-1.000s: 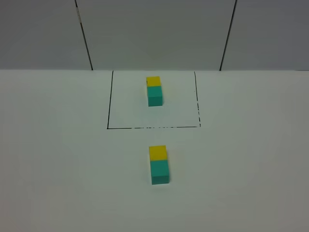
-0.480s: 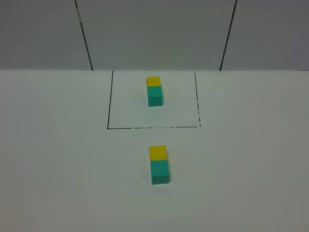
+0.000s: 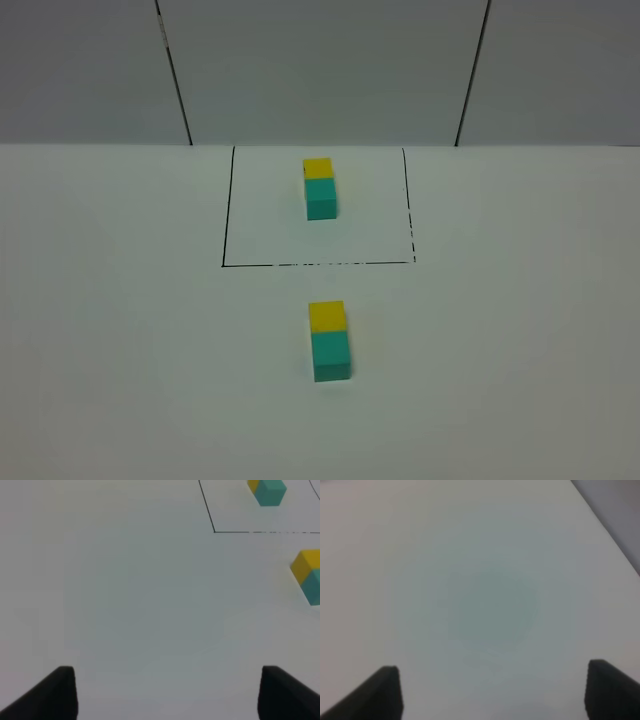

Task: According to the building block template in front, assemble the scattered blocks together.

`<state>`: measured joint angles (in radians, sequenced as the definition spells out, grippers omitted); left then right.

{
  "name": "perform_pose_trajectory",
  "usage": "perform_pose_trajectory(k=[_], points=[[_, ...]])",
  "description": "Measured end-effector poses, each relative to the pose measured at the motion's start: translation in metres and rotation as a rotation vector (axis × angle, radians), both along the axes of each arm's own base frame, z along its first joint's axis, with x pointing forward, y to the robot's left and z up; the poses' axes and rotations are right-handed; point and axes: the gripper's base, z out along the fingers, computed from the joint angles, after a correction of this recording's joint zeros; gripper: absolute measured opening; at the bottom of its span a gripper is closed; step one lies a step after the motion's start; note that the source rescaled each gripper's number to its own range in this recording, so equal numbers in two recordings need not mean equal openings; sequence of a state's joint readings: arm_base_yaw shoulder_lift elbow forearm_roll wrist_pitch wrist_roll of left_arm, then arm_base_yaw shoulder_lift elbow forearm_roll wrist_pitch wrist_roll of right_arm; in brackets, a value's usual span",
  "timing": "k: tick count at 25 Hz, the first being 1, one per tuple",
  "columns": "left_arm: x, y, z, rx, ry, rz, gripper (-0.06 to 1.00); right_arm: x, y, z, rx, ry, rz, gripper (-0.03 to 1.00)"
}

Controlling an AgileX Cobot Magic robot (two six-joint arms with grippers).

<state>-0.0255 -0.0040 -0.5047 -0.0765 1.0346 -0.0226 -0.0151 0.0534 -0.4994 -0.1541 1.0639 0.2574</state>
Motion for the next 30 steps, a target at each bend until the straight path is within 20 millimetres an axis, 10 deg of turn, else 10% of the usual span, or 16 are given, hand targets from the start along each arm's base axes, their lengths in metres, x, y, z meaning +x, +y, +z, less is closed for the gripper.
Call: perform_pose_trajectory(k=[30], points=[[0.0000,0.0000,0.0000,0.000,0.000,0.000,0.64,0.0004,0.0012,0.0004,-0.077,0.008,0.060,0.53]])
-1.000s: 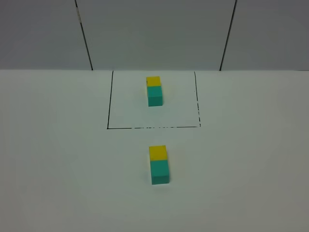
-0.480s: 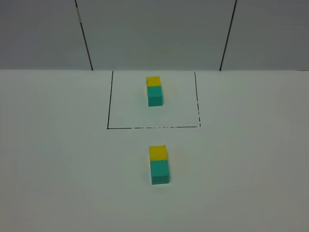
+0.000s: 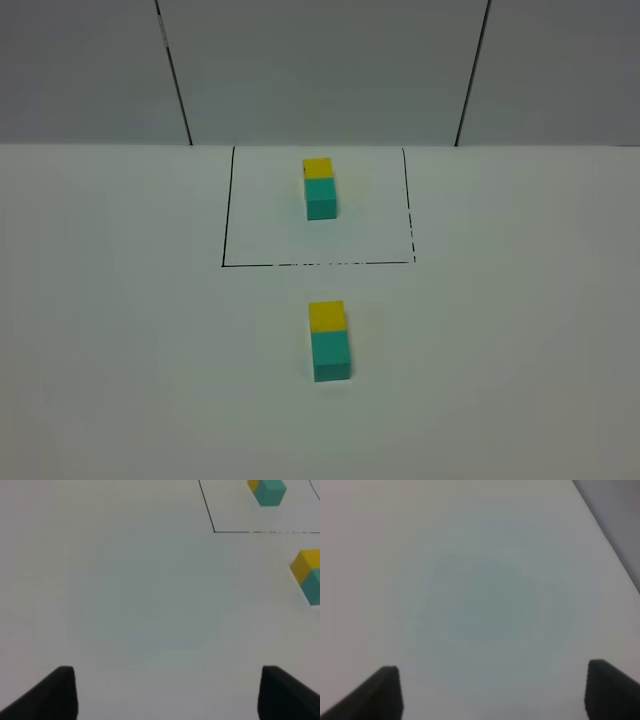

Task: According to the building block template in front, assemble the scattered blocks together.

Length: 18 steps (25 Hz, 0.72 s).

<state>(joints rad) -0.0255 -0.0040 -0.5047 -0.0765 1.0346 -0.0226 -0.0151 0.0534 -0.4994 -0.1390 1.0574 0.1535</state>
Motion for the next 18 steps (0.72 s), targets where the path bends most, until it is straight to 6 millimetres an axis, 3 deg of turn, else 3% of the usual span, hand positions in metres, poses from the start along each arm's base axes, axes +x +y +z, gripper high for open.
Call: perform_pose_trajectory(k=[18], points=[[0.0000,0.0000,0.0000,0.000,0.000,0.000,0.64,0.0000,0.0001,0.0000,0.001,0.000,0.001,0.53]])
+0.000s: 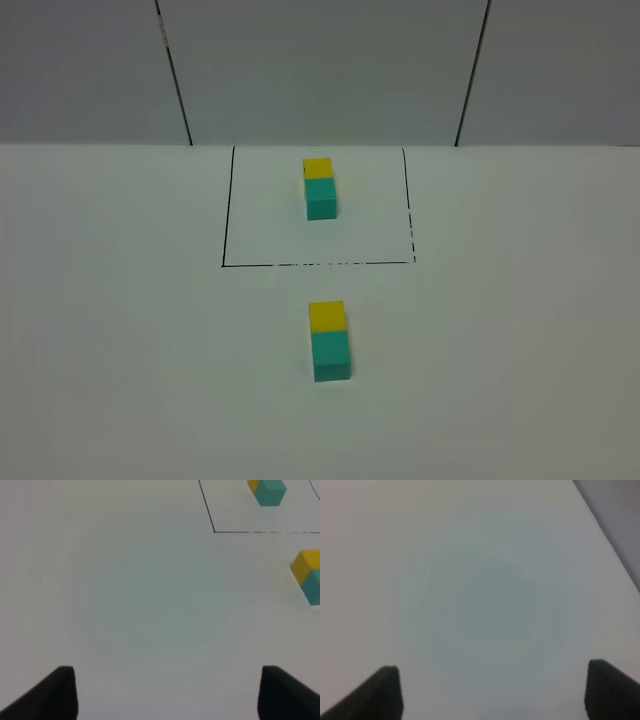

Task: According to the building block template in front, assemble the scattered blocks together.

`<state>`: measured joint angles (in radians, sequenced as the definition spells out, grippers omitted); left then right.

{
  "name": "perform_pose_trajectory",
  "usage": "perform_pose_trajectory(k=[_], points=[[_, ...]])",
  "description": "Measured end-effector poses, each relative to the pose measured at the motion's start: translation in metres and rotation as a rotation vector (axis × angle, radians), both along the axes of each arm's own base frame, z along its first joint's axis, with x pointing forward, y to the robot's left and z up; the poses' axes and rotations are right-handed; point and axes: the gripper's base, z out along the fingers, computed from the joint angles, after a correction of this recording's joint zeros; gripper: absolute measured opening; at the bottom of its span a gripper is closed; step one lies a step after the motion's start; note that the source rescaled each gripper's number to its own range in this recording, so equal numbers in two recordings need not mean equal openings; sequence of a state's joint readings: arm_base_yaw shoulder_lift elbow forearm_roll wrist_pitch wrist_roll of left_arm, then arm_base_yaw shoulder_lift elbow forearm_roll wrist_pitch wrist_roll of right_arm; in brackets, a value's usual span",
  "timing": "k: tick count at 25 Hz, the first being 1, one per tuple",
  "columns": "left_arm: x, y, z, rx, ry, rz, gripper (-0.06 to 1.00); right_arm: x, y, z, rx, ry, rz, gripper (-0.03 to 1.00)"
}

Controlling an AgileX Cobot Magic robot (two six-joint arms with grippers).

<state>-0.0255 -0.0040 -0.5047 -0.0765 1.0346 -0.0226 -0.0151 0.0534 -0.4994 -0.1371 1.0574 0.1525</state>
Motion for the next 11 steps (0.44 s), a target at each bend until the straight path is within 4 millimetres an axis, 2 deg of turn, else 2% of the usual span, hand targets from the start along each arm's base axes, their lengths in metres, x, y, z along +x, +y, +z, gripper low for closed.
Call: perform_pose_trajectory(k=[11], points=[[0.0000,0.0000,0.0000,0.000,0.000,0.000,0.64,0.0000,0.0000,0.0000,0.000,0.000,0.000,0.53]])
